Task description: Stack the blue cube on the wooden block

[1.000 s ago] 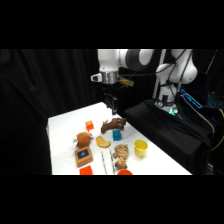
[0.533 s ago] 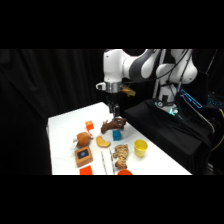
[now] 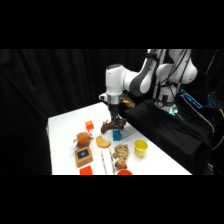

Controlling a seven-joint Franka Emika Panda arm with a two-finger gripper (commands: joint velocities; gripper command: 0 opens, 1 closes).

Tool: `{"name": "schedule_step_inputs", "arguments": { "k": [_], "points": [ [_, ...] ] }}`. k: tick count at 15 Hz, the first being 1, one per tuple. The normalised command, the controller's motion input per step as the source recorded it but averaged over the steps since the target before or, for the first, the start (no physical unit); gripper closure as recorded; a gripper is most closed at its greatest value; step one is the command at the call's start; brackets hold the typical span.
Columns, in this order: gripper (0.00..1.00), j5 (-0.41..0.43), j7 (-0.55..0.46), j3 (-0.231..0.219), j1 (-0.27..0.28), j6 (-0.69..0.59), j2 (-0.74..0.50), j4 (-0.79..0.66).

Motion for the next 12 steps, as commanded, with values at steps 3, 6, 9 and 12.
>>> {"name": "schedule_step_inputs", "arguments": {
  "k": [3,6,9,12],
  "points": [
    [0.00,0.085,0.14,-0.003,0.092,0.28,0.14,-0.04],
    [0.00,0.142,0.10,0.003,0.094,0.28,0.15,-0.03],
    [0.00,0.155,0.08,-0.008,0.100,0.29,0.15,-0.03],
    [0.00,0.159,0.07,-0.026,0.112,0.31,0.14,-0.04]
  ]
}}
